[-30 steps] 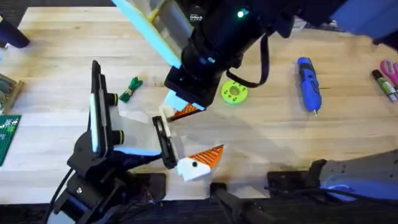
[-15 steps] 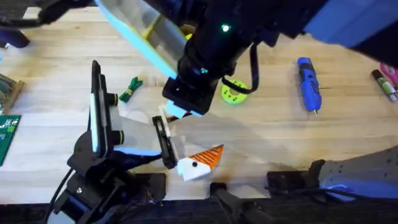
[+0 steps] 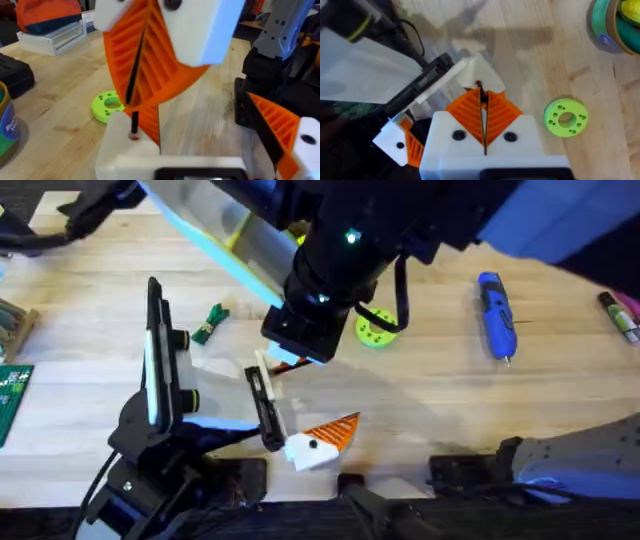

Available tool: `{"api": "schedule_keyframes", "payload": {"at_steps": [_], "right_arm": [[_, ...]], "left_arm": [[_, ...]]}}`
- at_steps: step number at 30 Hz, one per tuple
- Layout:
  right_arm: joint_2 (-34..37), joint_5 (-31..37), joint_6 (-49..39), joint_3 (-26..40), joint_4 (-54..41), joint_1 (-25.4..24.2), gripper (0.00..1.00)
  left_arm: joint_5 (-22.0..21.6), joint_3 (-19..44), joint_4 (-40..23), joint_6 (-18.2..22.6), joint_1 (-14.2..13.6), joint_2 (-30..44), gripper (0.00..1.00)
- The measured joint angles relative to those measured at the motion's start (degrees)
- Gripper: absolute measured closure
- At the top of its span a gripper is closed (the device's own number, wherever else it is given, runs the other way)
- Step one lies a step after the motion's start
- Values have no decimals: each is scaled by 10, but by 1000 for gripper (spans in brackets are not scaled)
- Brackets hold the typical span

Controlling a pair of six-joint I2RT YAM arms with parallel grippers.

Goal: Pick up the gripper from the table and insert it into the empty holder that is missing its gripper. Then pick up a screw, insert it into the mounting hole, and use the screwdriver to tighten it. Finally, clean up the table by picking up the vegetable and placing it into the bucket.

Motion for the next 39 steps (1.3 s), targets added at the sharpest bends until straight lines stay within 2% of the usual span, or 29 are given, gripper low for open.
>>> {"api": "schedule_keyframes", "payload": {"at_steps": [27, 39], "right_arm": [[14, 26, 0, 1, -12, 12, 994], [14, 17, 0, 1, -2, 14, 994]], "left_arm": [[-1, 0, 0, -4, 0, 0, 16], [0, 0, 0, -4, 0, 0, 15]]}}
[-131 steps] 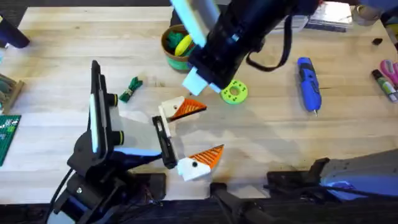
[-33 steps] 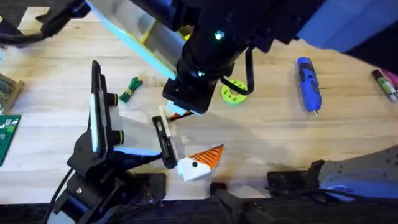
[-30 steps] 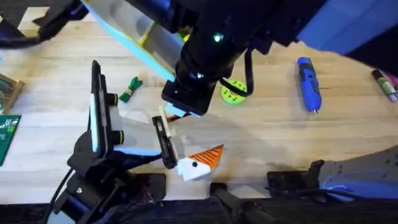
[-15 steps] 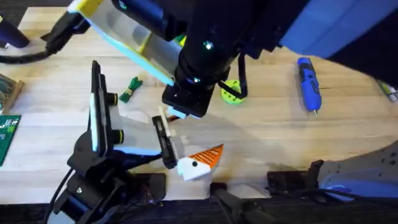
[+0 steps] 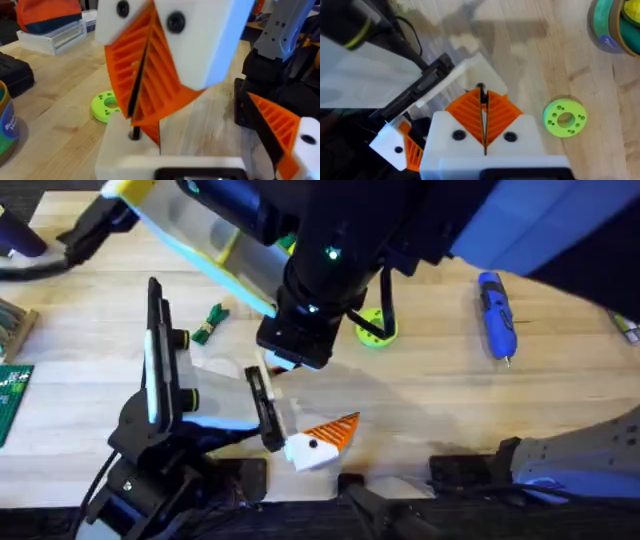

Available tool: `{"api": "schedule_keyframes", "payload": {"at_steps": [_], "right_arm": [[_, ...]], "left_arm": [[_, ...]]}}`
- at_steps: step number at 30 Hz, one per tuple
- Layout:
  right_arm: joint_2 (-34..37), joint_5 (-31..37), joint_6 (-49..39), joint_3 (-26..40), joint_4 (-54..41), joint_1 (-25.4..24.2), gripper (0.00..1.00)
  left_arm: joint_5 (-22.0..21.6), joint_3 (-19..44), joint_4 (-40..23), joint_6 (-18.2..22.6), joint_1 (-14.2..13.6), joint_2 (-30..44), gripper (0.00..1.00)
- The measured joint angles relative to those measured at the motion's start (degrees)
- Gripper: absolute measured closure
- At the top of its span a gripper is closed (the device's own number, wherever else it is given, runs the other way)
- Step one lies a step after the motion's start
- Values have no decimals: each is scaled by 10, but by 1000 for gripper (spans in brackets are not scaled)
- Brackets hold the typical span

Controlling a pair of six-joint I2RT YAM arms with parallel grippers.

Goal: Pick up the gripper from the table and insert it into the empty holder that is missing its gripper. Then pick up a screw, insert it into the mounting hole, and use the screwdriver to tighten it. Finally, clean up the table by picking up the vegetable and placing it into the bucket.

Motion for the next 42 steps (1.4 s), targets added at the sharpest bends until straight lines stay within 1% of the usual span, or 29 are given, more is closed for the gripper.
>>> {"api": "schedule_keyframes", "payload": {"at_steps": [8, 20, 21, 22, 23, 24, 25, 26, 27, 28, 29, 34, 39, 42], "right_arm": [[7, -21, 0, 0, 2, 0, 994], [18, -24, 0, 0, 3, 0, 994], [18, -25, 2, 0, 2, 0, 929], [18, -30, 2, 0, 1, 0, 789], [18, -34, 2, 0, 1, 0, 622], [17, -33, 0, 0, -1, 0, 499], [17, -30, 0, 1, -3, -2, 352], [17, -25, 0, 1, -4, -7, 216], [17, -21, 0, 1, -4, -16, 57], [17, -22, 1, 1, -4, -23, 23], [17, -25, 3, 1, -3, -28, 14], [14, -47, 13, 1, -4, -46, 7], [-9, -83, 18, -1, -13, -93, 7], [-44, -110, 18, -30, -6, -128, 7]], "left_arm": [[0, 0, 0, 0, 0, 0, 15], [3, 0, -1, -5, 0, 1, 15], [2, 0, -1, -5, 0, 1, 16], [1, 0, -1, -5, 0, 1, 12], [0, 0, -1, -5, 0, 1, 14], [0, 0, -1, -5, 0, 1, 14], [2, 0, 0, -5, 0, 1, 16], [3, 0, 0, -4, 0, 1, 15], [3, 0, 0, -4, 0, 1, 15], [3, 0, 0, -4, 0, 1, 15], [2, 0, 0, -4, 0, 0, 15], [2, 0, 0, -2, 0, 0, 15], [2, 0, 0, 0, 0, 0, 15], [2, 0, 0, 0, 0, 0, 15]]}}
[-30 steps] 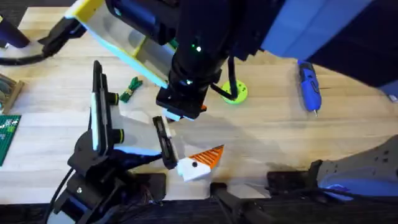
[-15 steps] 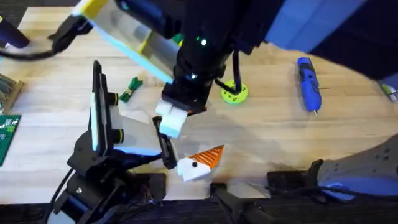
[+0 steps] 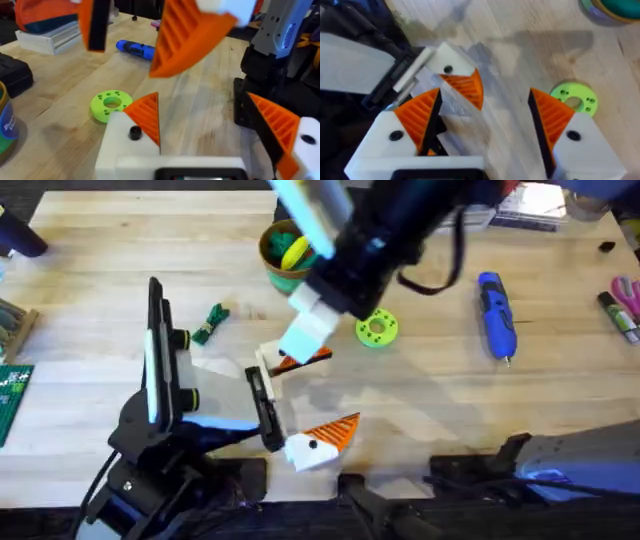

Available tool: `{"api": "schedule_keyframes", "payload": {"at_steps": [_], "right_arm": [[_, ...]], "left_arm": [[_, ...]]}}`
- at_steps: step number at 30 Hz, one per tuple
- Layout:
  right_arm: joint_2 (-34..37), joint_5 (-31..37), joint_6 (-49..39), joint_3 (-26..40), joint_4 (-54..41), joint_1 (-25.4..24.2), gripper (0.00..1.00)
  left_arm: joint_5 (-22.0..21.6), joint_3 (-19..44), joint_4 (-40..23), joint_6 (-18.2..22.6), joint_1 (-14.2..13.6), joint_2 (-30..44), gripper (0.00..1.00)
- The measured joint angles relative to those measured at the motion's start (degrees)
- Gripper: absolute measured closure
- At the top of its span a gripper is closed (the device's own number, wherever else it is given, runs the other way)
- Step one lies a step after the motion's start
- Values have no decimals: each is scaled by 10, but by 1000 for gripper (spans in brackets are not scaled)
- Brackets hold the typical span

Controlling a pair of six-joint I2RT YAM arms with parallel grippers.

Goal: Pick up the gripper from the table and insert it into the empty holder that is missing its gripper. Then pick up a screw, insert it into the mounting hole, and use the screwdriver to tighten it. Finally, clean up the table by picking up the vegetable and placing it into the bucket.

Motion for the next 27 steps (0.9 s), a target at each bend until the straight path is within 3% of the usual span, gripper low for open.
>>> {"api": "schedule_keyframes", "payload": {"at_steps": [6, 12, 20, 27], "right_arm": [[-100, -58, 16, -141, 58, -51, 7], [-247, -95, 49, -283, 85, -94, 8], [-401, -150, 61, -381, 81, -154, 8], [-446, -199, -14, -411, 55, -158, 9]], "left_arm": [[0, 0, 0, 0, 0, 0, 16], [0, 0, 0, 2, 0, 0, 15], [0, 0, 0, 2, 0, 0, 15], [0, 0, 0, 2, 0, 0, 16]]}}
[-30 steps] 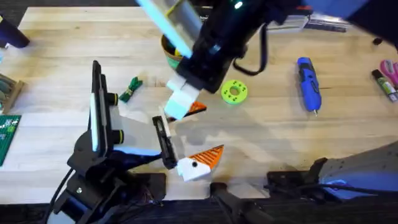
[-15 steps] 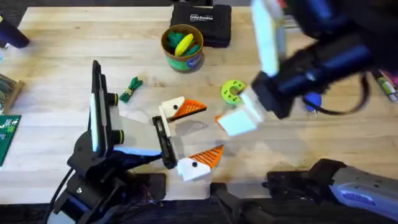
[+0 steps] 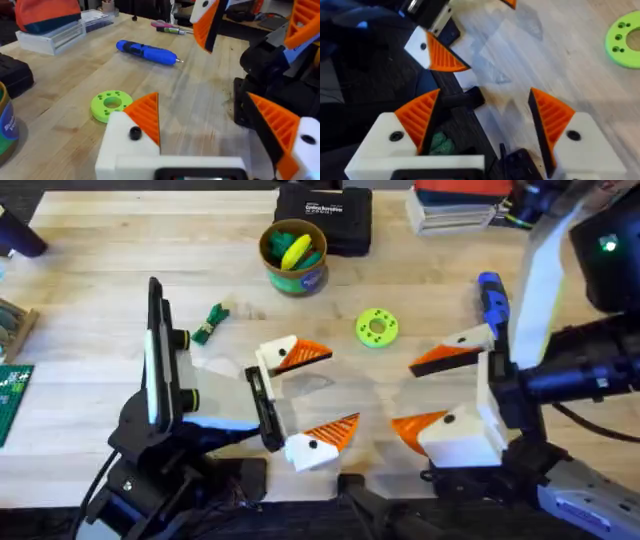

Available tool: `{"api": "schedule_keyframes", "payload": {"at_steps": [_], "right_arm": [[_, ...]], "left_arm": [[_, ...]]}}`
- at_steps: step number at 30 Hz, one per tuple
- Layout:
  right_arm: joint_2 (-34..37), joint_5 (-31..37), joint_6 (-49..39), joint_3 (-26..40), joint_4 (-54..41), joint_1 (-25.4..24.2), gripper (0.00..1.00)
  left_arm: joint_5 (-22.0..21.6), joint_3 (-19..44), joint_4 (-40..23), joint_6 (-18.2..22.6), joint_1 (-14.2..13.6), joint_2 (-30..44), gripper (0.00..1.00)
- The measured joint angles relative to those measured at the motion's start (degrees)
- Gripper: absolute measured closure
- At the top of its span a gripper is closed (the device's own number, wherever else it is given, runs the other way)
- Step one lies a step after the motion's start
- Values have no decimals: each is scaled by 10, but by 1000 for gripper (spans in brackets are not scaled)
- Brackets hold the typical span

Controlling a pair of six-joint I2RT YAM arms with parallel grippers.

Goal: Pick up the gripper from the table and insert it into the empty holder that is missing its gripper. Then pick up a screw, insert it into the mounting hole, and use the screwdriver to tighten it. Finally, clean up the table by picking up the vegetable and placing it into the bucket.

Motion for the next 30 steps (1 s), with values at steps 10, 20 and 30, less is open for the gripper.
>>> {"api": "schedule_keyframes", "payload": {"at_steps": [10, 20, 30], "right_arm": [[-1, -16, -44, -1, 2, 0, 8], [0, -9, -47, -1, 15, 0, 7], [120, 112, -23, -1, 22, -112, 7]], "left_arm": [[0, 0, 0, 0, 0, 0, 846], [-3, 0, 0, 2, 0, 0, 995], [-4, 0, 0, 2, 0, 0, 995]]}}
